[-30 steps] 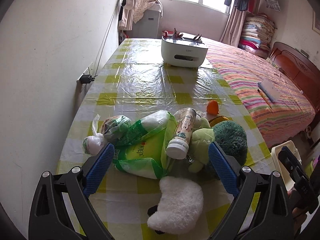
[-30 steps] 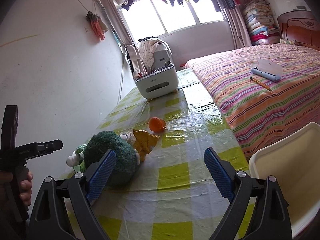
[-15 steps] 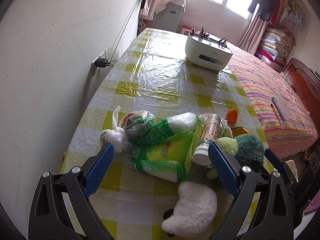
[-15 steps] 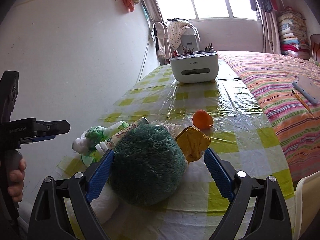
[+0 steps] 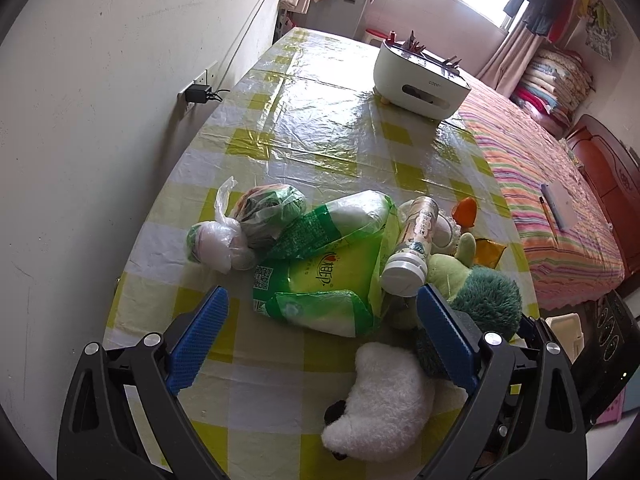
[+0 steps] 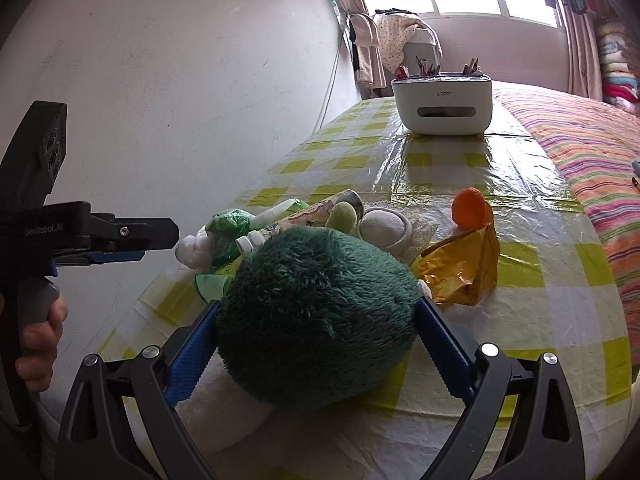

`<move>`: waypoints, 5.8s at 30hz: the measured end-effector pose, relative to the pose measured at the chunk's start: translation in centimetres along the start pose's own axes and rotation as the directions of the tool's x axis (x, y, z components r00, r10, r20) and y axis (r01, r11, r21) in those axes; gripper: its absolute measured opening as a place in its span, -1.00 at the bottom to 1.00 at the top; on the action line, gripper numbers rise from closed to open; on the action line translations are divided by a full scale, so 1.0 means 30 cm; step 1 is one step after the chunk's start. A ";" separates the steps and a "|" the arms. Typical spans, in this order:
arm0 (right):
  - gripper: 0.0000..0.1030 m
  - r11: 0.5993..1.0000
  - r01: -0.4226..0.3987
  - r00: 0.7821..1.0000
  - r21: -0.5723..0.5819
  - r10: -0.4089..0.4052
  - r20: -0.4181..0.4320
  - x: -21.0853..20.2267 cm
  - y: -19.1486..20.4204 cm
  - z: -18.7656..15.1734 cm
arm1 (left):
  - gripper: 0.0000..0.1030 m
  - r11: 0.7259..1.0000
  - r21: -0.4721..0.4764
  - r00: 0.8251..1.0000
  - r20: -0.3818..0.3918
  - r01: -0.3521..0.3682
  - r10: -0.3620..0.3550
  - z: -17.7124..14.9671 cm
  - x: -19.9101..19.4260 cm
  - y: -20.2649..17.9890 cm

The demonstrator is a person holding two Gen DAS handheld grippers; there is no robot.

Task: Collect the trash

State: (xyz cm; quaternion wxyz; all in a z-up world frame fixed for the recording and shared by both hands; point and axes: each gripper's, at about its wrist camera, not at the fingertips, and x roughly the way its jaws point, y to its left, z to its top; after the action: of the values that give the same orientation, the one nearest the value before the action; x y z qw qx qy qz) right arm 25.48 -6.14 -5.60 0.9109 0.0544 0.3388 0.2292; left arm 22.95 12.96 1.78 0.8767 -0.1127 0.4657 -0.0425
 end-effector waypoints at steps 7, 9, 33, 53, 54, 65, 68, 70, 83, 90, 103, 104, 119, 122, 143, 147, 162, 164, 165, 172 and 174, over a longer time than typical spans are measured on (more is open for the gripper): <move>0.46 0.998 0.036 0.999 -0.050 -0.036 0.001 -0.012 0.025 -0.019 | 0.82 1.000 0.016 0.999 -0.033 0.007 -0.007 0.023 0.039 -0.050; 0.37 0.999 0.032 0.999 -0.036 -0.032 0.010 -0.025 0.017 -0.025 | 0.82 1.000 0.020 0.999 -0.052 0.015 -0.014 0.030 0.058 -0.063; 0.34 0.972 0.004 0.978 0.237 -0.053 0.202 -0.312 -0.227 -0.053 | 0.82 0.986 0.068 0.960 -0.245 0.153 -0.132 -0.010 0.230 -0.281; 0.34 0.948 -0.010 0.974 0.317 -0.063 0.218 -0.350 -0.302 -0.071 | -0.45 0.994 -0.045 0.959 -0.262 0.098 -0.106 0.009 0.372 -0.250; 0.34 0.947 -0.011 0.974 0.321 -0.063 0.220 -0.351 -0.306 -0.071 | -0.45 0.994 -0.044 0.959 -0.261 0.104 -0.112 0.009 0.370 -0.251; 0.34 0.941 -0.017 0.970 0.339 -0.068 0.235 -0.371 -0.330 -0.072 | -0.46 0.985 -0.009 0.975 -0.145 0.170 -0.170 0.016 0.247 -0.285; 0.34 0.938 -0.018 0.967 0.345 -0.071 0.244 -0.379 -0.338 -0.073 | -0.46 0.977 -0.023 0.971 -0.104 0.212 -0.213 0.026 0.201 -0.284; 0.34 0.938 -0.019 0.965 0.347 -0.074 0.250 -0.386 -0.342 -0.074 | -0.46 0.973 -0.019 0.969 -0.083 0.230 -0.231 0.028 0.179 -0.290; 0.34 0.937 0.029 0.956 0.348 -0.127 0.263 -0.430 -0.368 -0.093 | -0.45 0.949 0.136 0.959 -0.017 0.283 -0.284 -0.056 0.074 -0.429; 0.34 0.931 0.058 0.952 0.360 -0.161 0.262 -0.459 -0.389 -0.119 | -0.45 0.939 0.191 0.957 -0.006 0.287 -0.291 -0.099 0.048 -0.470; 0.34 0.912 0.083 0.923 0.402 -0.222 0.314 -0.587 -0.460 -0.172 | -0.45 0.909 0.273 0.943 0.016 0.315 -0.331 -0.204 0.029 -0.582; 0.34 0.910 0.085 0.921 0.407 -0.227 0.315 -0.594 -0.467 -0.176 | -0.45 0.906 0.284 0.943 0.020 0.314 -0.333 -0.214 0.024 -0.593; 0.34 0.864 0.117 0.890 0.489 -0.310 0.334 -0.709 -0.565 -0.257 | -0.45 0.851 0.327 0.905 -0.035 0.411 -0.423 -0.368 0.006 -0.728; 0.34 0.853 0.121 0.883 0.508 -0.326 0.337 -0.726 -0.583 -0.267 | -0.45 0.840 0.345 0.901 -0.040 0.418 -0.432 -0.394 0.002 -0.763; 0.36 0.741 0.317 0.803 0.591 -0.542 0.249 -0.801 -0.676 -0.322 | -0.45 0.790 0.425 0.890 -0.100 0.442 -0.445 -0.501 0.043 -0.919; 0.37 0.726 0.320 0.800 0.609 -0.551 0.237 -0.807 -0.699 -0.338 | -0.45 0.783 0.433 0.888 -0.107 0.446 -0.446 -0.509 0.048 -0.941; 0.54 0.667 0.309 0.788 0.678 -0.578 0.210 -0.829 -0.751 -0.381 | -0.45 0.776 0.459 0.895 -0.117 0.432 -0.429 -0.511 0.071 -0.994; 0.54 0.666 0.292 0.789 0.686 -0.573 0.221 -0.836 -0.756 -0.384 | -0.45 0.776 0.462 0.897 -0.121 0.430 -0.425 -0.510 0.076 -1.001; 0.54 0.663 0.292 0.784 0.690 -0.579 0.224 -0.841 -0.756 -0.387 | -0.45 0.776 0.463 0.898 -0.121 0.428 -0.423 -0.510 0.079 -1.004; 0.54 0.625 0.253 0.744 0.738 -0.613 0.264 -0.893 -0.770 -0.418 | -0.45 0.774 0.468 0.901 -0.142 0.427 -0.411 -0.499 0.105 -1.044; 0.54 0.615 0.241 0.739 0.751 -0.618 0.269 -0.900 -0.776 -0.426 | -0.45 0.769 0.478 0.902 -0.147 0.425 -0.407 -0.493 0.112 -1.068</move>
State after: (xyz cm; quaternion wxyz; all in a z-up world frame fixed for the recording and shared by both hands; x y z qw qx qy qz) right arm 8.16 -39.82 -5.30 0.9093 0.3506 0.1497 -0.1667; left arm 13.59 -21.11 -1.34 0.8358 0.0181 0.4176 -0.3561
